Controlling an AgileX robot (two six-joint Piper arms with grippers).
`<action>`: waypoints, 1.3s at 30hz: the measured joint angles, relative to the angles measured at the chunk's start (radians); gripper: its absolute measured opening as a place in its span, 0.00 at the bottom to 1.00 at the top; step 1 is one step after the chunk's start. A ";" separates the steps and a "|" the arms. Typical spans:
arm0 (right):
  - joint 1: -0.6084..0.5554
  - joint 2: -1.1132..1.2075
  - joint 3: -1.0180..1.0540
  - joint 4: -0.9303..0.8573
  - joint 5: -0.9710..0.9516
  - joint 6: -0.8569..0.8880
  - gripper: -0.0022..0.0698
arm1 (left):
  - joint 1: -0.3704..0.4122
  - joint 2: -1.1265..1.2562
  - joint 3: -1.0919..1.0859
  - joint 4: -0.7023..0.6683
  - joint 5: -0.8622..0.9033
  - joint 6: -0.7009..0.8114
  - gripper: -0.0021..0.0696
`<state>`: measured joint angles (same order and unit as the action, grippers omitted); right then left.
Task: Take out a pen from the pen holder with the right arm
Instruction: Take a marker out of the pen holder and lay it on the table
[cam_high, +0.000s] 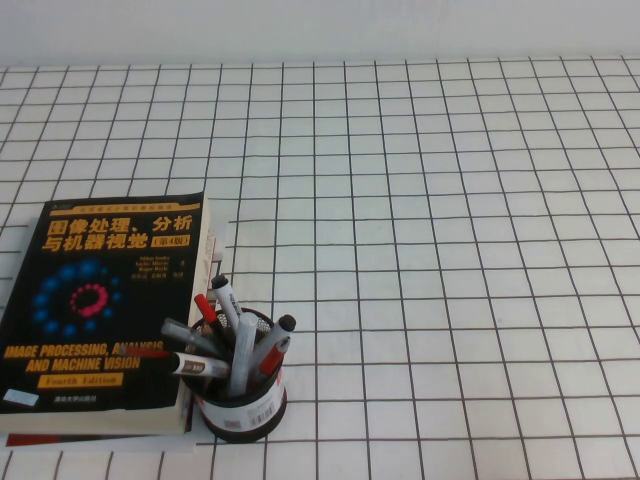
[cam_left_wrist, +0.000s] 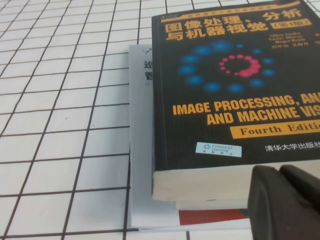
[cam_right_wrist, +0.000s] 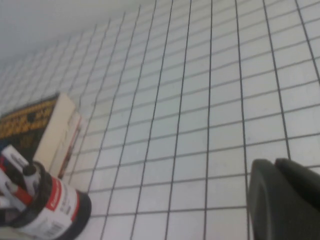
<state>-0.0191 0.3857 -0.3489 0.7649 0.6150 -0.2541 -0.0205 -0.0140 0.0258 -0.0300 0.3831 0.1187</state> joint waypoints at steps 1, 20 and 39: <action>0.000 0.045 -0.025 -0.009 0.023 -0.020 0.01 | 0.000 0.000 0.000 0.000 0.000 0.000 0.02; 0.136 0.552 -0.260 -0.046 0.020 -0.192 0.01 | 0.000 0.000 0.000 0.000 0.000 0.000 0.02; 1.048 0.781 -0.250 -0.210 -0.923 -0.090 0.21 | 0.000 0.000 0.000 0.000 0.000 0.000 0.02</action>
<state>1.0293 1.1669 -0.5986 0.5546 -0.3080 -0.3437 -0.0205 -0.0140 0.0258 -0.0300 0.3831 0.1187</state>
